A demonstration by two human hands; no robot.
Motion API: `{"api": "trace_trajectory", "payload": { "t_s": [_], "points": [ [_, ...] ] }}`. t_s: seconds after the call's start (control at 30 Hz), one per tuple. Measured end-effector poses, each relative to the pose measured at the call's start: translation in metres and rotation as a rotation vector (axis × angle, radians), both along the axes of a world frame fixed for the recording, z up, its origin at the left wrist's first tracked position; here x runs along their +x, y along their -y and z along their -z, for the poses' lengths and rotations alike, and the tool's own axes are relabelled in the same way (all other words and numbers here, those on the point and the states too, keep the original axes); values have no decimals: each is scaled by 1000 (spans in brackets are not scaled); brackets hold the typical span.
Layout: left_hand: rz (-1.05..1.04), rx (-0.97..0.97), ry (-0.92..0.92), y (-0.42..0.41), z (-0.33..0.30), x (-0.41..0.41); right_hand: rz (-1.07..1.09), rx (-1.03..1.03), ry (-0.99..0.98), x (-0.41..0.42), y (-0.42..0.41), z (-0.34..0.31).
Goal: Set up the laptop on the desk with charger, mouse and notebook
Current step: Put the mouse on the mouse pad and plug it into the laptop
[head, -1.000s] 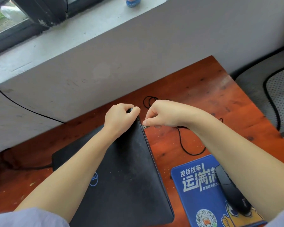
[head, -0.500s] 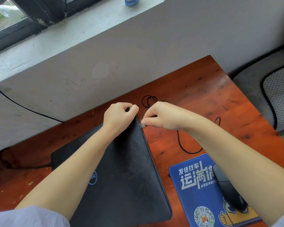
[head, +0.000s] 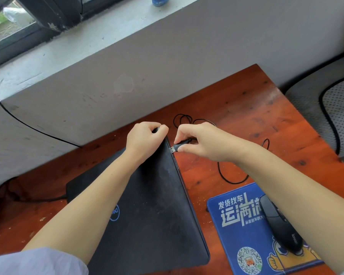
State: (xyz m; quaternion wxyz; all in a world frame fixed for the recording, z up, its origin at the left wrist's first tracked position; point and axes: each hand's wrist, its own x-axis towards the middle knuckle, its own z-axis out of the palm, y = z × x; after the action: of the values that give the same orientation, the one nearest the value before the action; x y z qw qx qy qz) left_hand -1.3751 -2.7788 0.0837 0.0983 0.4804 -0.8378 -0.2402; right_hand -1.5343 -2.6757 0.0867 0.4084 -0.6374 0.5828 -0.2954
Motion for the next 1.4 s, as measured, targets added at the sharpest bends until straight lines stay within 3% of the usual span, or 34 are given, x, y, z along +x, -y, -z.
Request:
{"api": "trace_trajectory", "payload": {
  "t_s": [0.37, 0.67, 0.93, 1.17, 1.4],
  "points": [
    [-30, 12, 56, 4, 15, -7, 43, -63, -66, 5, 2, 23],
    [-68, 110, 233, 8, 77, -24, 66, 68, -367, 1, 3, 83],
    [-151, 177, 154, 14, 94, -29, 135, -80, -456, 6, 5, 108],
    [-107, 237, 157, 9, 81, -22, 76, -46, -549, 9, 8, 99],
    [-66, 96, 80, -13, 37, 35, 194, -89, -669, 14, -16, 53]
  ]
}}
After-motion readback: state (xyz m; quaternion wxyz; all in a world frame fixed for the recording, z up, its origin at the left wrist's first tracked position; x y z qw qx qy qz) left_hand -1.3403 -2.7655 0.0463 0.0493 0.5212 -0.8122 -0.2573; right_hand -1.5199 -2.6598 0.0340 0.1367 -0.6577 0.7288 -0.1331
